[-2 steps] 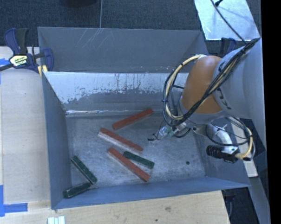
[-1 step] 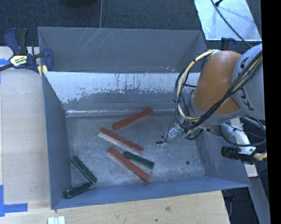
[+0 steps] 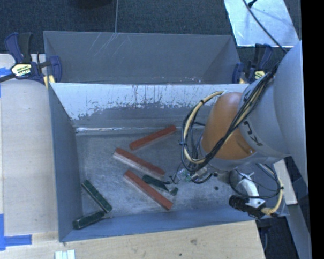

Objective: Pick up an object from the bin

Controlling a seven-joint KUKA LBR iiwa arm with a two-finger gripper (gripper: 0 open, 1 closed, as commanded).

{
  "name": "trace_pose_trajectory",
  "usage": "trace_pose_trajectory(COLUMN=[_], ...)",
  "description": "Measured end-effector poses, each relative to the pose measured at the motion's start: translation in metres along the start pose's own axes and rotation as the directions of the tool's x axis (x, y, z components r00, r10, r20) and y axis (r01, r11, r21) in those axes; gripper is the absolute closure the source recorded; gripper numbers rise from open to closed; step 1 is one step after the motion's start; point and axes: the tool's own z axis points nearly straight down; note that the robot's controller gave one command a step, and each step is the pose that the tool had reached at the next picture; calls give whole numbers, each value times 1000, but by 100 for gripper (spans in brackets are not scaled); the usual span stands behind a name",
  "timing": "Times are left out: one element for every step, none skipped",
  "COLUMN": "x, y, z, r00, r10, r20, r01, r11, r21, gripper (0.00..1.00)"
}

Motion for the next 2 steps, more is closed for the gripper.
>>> trace_pose_trajectory(x=[83,92], y=[41,59], z=[-16,29], r00=[961,832], r10=[-276,-555], r20=[6,8], r01=[276,555], r11=[961,832], r21=[-9,-3], gripper=[0,0])
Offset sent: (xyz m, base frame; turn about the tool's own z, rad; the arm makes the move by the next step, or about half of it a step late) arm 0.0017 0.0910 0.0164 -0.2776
